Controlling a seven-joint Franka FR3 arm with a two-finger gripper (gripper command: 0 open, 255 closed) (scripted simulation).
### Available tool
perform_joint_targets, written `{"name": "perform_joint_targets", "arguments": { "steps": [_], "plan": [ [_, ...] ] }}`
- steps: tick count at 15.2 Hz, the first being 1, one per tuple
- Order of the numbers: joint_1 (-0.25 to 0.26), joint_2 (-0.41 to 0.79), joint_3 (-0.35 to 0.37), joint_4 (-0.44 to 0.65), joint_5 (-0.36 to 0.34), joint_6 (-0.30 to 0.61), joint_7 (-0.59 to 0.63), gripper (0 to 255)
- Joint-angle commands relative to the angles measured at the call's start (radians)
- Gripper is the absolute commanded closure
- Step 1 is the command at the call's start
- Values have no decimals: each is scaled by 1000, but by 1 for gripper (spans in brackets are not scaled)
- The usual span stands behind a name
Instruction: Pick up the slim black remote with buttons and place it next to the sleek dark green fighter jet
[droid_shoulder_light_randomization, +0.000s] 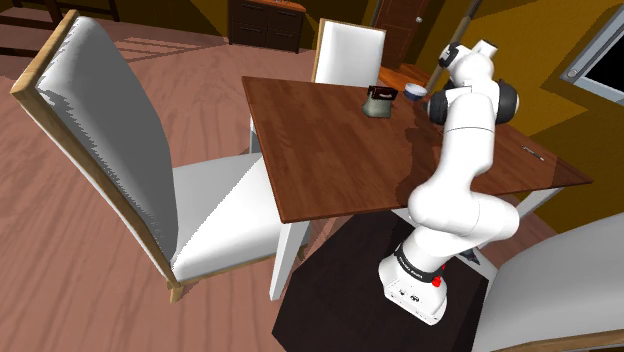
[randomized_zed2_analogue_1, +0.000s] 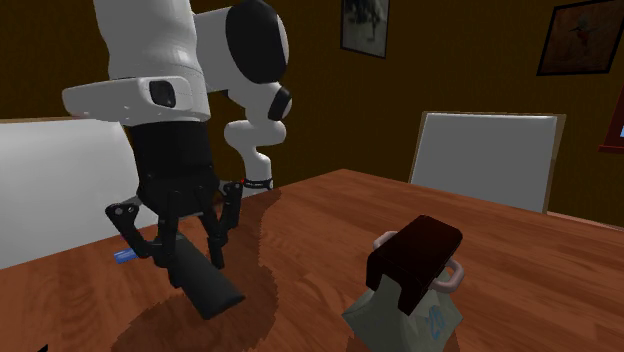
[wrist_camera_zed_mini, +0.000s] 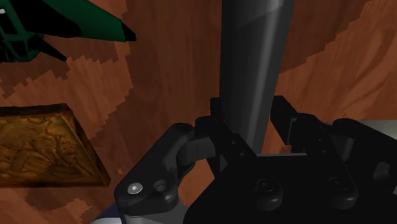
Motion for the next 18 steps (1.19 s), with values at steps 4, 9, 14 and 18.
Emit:
{"name": "perform_joint_targets", "arguments": {
  "steps": [4,9,14,18],
  "plan": [
    [25,-2,2,-82,8,70,-24,255],
    [37,9,9,-134,20,126,-43,255],
    [43,27,18,-172,33,176,-61,255],
    [45,44,27,-195,45,214,-74,255]
  ]
}}
